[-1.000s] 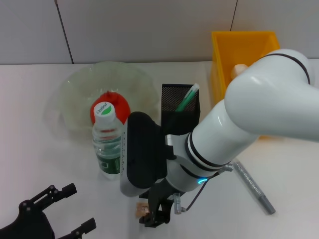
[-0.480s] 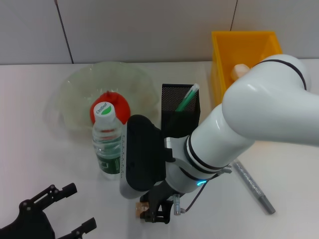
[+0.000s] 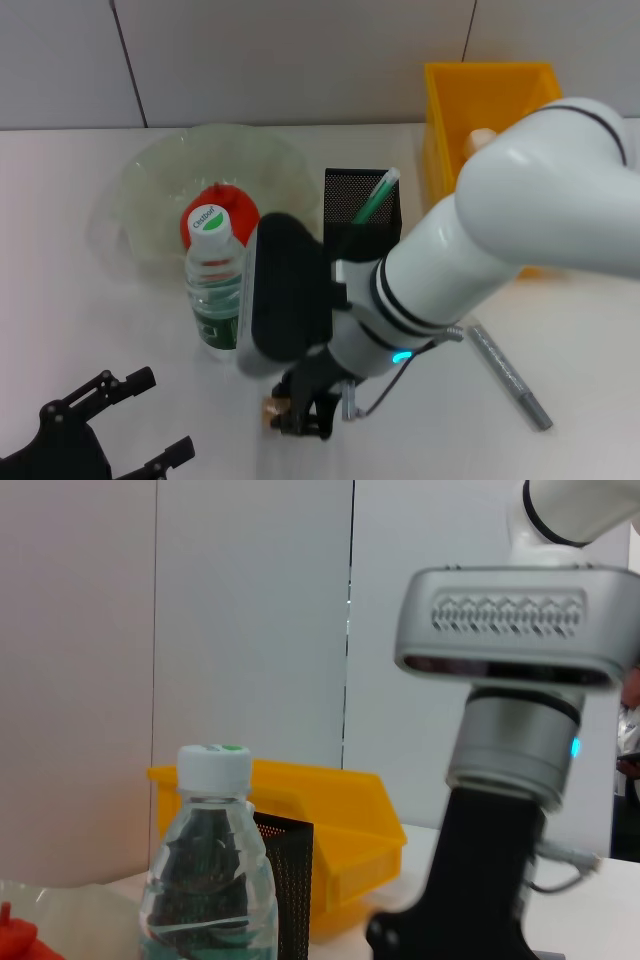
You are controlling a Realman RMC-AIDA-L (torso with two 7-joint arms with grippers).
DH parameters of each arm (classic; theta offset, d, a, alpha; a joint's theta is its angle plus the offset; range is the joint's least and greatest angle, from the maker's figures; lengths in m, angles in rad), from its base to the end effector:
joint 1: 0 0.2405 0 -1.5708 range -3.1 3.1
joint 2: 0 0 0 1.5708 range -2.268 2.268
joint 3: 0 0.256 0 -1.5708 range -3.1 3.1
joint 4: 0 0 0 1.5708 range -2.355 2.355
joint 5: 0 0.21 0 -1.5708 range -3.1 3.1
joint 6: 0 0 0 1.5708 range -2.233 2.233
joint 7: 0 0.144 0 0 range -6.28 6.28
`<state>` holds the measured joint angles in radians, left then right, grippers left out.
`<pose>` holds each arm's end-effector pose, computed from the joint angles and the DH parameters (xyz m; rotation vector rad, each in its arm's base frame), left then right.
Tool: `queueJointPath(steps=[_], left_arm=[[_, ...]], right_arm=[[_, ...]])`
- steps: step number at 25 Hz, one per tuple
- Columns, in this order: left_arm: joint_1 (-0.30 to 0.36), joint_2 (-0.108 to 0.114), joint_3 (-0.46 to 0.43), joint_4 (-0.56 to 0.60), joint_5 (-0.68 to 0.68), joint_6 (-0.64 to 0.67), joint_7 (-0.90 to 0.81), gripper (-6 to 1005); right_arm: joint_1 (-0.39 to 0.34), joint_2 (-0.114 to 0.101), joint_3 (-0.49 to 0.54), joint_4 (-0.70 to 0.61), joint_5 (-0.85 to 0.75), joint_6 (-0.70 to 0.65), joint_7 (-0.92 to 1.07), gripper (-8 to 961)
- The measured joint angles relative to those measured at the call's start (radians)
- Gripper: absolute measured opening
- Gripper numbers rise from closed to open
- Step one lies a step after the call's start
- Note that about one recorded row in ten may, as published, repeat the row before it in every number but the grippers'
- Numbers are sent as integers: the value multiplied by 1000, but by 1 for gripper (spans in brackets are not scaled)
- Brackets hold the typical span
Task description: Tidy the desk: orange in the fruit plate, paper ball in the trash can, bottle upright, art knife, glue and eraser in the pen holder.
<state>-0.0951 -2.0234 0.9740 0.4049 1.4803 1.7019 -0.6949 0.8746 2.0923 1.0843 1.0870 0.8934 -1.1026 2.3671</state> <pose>-0.3376 0.1849 -0.0078 -2.4526 -0.3605 -0.9216 0.0903 0.3189 -0.1465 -3.0206 -0.0323 -0.5146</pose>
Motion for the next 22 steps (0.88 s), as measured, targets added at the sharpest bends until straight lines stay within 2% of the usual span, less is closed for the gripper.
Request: queueJointPath(steps=[6, 9, 10, 12, 15, 17, 22], left_arm=[[0, -2, 0, 0, 0, -1, 0, 815], [1, -5, 0, 0, 0, -1, 0, 815], [2, -5, 0, 0, 0, -1, 0, 815], [4, -11, 0, 0, 0, -1, 0, 815], [5, -15, 0, 0, 0, -1, 0, 815], [7, -22, 0, -1, 0, -1, 0, 815], [8, -31, 0, -3, 0, 4, -1, 815]], right_arm=[[-3, -4, 124, 10, -1, -32, 2, 251], [-8, -8, 223, 51, -29, -92, 27, 251], [-8, -8, 223, 51, -29, -92, 27, 251], [-24, -10, 310, 116, -65, -156, 53, 251], [-32, -10, 360, 165, -93, -198, 75, 250], [-43, -10, 427, 247, -156, -263, 121, 250], [-66, -11, 512, 351, -234, -311, 178, 250]])
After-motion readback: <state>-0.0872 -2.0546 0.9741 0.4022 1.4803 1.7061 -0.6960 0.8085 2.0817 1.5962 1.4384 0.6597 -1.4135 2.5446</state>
